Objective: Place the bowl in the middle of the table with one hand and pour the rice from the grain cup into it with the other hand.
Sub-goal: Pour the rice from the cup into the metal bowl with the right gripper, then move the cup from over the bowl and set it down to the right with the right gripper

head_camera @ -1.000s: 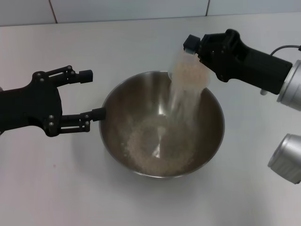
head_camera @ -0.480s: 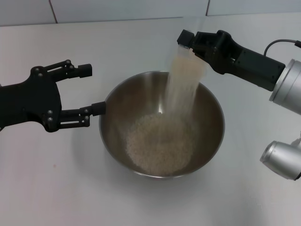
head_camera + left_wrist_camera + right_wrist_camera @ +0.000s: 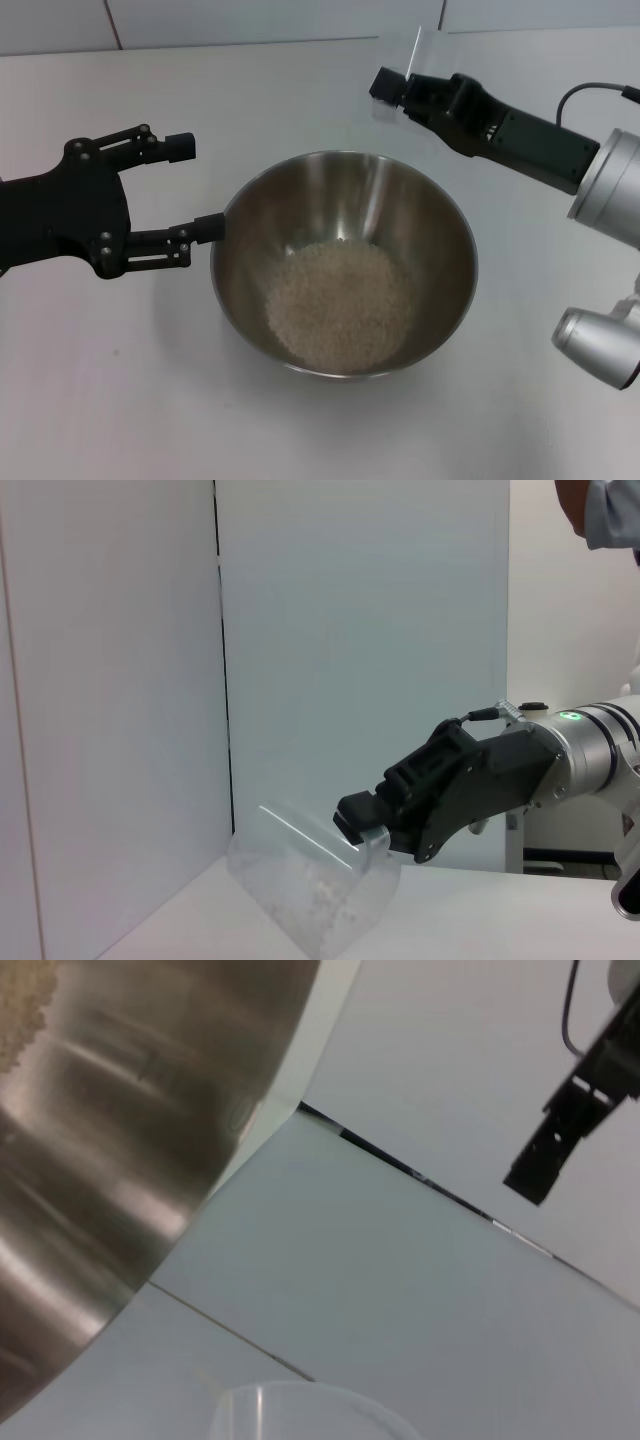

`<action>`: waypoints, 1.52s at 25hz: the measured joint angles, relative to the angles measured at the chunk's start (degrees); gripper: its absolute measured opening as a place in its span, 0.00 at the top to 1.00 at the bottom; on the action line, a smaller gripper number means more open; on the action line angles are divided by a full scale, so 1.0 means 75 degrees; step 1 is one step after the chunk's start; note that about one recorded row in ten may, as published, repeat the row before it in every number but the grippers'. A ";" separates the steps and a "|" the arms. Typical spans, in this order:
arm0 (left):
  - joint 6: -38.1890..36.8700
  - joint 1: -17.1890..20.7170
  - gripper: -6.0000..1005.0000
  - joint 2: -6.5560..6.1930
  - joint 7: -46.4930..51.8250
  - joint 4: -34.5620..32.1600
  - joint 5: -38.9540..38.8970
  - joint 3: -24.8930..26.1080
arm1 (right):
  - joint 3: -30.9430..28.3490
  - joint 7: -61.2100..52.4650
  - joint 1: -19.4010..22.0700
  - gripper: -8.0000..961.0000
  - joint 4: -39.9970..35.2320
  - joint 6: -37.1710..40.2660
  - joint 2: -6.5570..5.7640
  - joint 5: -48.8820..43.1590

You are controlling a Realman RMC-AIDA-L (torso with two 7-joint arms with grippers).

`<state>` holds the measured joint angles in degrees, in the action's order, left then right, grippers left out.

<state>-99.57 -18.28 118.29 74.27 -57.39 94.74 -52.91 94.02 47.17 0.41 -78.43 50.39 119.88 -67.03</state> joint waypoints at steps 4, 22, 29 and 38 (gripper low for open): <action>0.0000 0.0000 0.16 0.0000 0.0000 0.0000 -0.0012 0.0000 | 0.0128 0.0185 0.0019 0.98 0.0009 -0.0037 0.0000 0.0047; 0.0000 0.0011 0.16 -0.0012 0.0000 -0.0001 -0.0012 0.0000 | 0.0311 -0.0701 -0.0037 0.98 0.0619 0.0008 -0.0035 0.2541; -0.0002 -0.0001 0.16 -0.0012 -0.0049 -0.0009 -0.0011 0.0000 | -0.0559 -0.4375 -0.0096 0.98 0.0997 0.0383 -0.0085 0.3447; -0.0061 -0.0023 0.16 -0.0018 -0.0089 -0.0012 -0.0011 0.0000 | -0.2682 -1.0339 -0.0433 0.98 0.1730 0.1176 -0.0273 0.1875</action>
<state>-100.03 -18.45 118.16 73.60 -57.48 94.65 -52.91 73.90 -30.37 -2.84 -65.45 59.21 117.83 -52.96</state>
